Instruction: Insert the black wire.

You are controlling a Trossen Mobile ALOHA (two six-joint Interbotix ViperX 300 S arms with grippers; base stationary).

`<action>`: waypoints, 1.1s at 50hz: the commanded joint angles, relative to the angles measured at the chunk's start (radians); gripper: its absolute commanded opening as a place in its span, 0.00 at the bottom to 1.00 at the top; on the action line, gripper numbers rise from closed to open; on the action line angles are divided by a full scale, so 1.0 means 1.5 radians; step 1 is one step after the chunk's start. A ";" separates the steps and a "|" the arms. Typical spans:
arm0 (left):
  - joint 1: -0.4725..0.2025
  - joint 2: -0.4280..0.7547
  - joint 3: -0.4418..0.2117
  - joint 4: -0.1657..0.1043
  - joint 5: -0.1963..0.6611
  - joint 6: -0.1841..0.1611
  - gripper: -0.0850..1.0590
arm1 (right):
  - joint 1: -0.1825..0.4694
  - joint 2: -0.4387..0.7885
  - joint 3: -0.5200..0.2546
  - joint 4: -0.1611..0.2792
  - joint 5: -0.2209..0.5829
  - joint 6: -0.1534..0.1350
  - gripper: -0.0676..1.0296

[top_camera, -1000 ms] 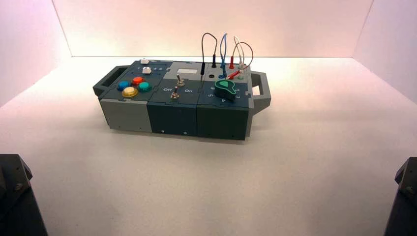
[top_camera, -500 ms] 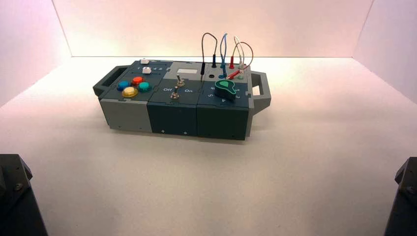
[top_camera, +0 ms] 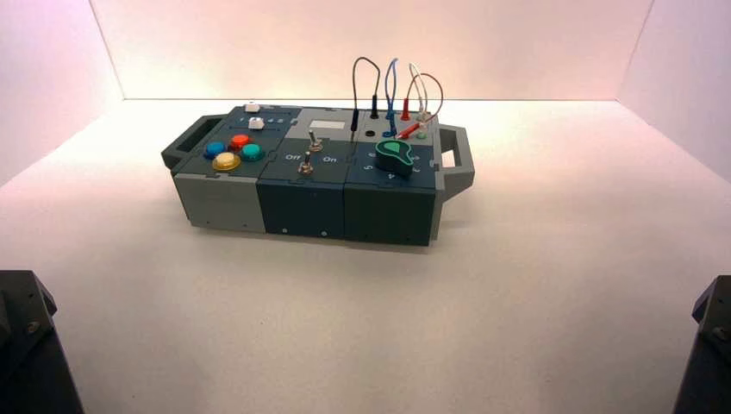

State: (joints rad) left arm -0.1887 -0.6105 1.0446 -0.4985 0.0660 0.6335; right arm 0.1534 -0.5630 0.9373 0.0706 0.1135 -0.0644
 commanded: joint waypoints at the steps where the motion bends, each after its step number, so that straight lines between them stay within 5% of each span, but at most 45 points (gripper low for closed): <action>1: -0.012 -0.002 -0.028 -0.003 0.036 0.001 0.05 | 0.012 -0.025 -0.036 0.004 0.046 0.001 0.61; 12: -0.044 0.010 -0.053 -0.003 0.139 0.001 0.05 | 0.094 -0.024 -0.066 0.002 0.173 -0.005 0.60; 25: -0.074 0.022 -0.084 -0.004 0.233 0.002 0.05 | 0.199 -0.019 -0.095 0.011 0.246 -0.004 0.59; 36: -0.076 0.010 -0.112 -0.004 0.313 0.007 0.05 | 0.212 -0.010 -0.121 0.017 0.313 -0.017 0.59; 44: -0.077 -0.004 -0.114 -0.007 0.333 0.033 0.05 | 0.241 0.012 -0.135 0.019 0.342 -0.031 0.59; 55: -0.111 -0.005 -0.095 -0.011 0.351 0.042 0.05 | 0.272 0.104 -0.179 0.080 0.372 -0.029 0.59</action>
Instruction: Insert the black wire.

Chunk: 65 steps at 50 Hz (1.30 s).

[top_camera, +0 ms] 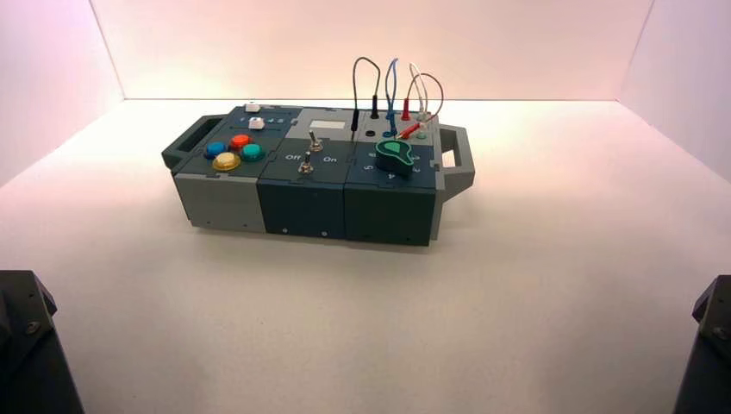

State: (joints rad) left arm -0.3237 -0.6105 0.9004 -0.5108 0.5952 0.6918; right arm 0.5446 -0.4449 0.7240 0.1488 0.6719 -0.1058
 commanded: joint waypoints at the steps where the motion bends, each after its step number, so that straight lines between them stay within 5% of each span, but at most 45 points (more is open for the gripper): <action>1: -0.022 -0.004 0.002 -0.003 -0.002 0.003 0.05 | 0.014 0.033 -0.041 0.032 0.000 -0.001 0.59; 30: -0.026 -0.001 0.032 0.002 -0.022 0.018 0.05 | 0.073 0.239 -0.153 0.052 -0.010 0.016 0.59; 47: -0.026 -0.001 0.036 0.002 -0.043 0.018 0.05 | 0.073 0.280 -0.147 0.114 -0.075 0.018 0.59; 65: -0.026 -0.001 0.036 0.001 -0.046 0.017 0.05 | 0.073 0.329 -0.151 0.116 -0.090 0.017 0.58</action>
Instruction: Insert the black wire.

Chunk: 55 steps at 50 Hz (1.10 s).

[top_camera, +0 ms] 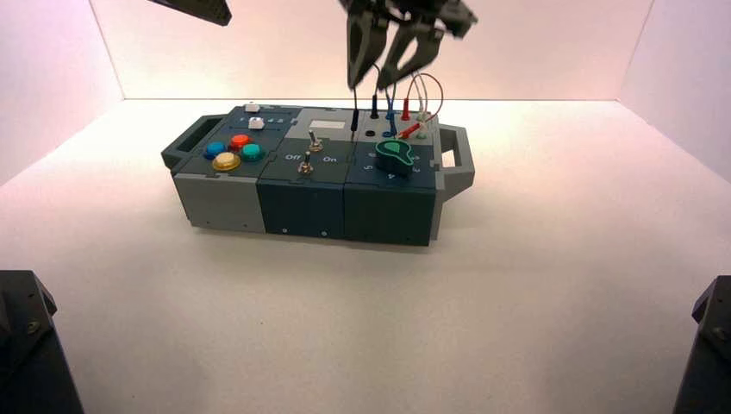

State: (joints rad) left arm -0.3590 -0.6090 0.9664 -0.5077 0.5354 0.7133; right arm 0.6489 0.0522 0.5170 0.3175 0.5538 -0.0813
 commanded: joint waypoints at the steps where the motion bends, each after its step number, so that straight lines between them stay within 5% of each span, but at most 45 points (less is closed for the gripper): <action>1: -0.002 -0.002 -0.007 0.000 -0.006 0.003 0.05 | 0.003 0.005 -0.013 0.003 -0.018 0.000 0.58; 40: -0.002 -0.002 -0.006 0.000 -0.007 0.004 0.05 | 0.003 0.056 -0.043 -0.001 -0.041 -0.008 0.52; 55: -0.002 -0.002 -0.005 0.000 -0.007 0.004 0.05 | 0.003 0.064 -0.049 -0.003 -0.037 -0.008 0.39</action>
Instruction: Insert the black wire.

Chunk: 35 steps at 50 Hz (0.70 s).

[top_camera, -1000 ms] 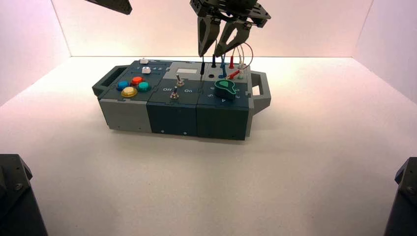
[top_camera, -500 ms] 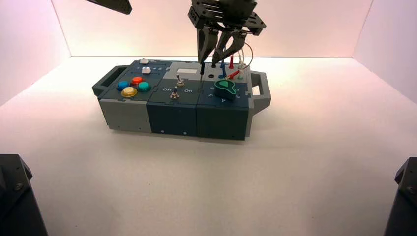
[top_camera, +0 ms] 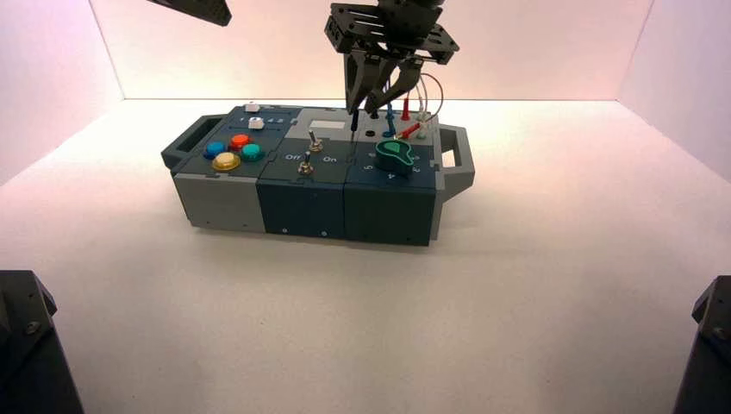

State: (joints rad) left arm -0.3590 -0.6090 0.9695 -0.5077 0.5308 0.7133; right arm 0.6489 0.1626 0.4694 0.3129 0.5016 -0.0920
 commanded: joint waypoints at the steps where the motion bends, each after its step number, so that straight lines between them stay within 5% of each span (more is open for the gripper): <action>1: -0.002 -0.002 -0.007 0.000 -0.005 0.004 0.05 | 0.003 -0.011 -0.017 -0.001 -0.002 -0.002 0.39; 24: -0.002 -0.003 -0.007 0.000 -0.004 0.004 0.05 | 0.003 0.004 -0.021 -0.001 0.003 -0.002 0.33; 35: -0.002 -0.004 -0.006 0.000 -0.005 0.004 0.05 | 0.003 0.014 -0.027 -0.002 0.003 -0.002 0.23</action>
State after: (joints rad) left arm -0.3590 -0.6090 0.9695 -0.5077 0.5308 0.7148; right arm 0.6489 0.2010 0.4602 0.3099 0.5093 -0.0920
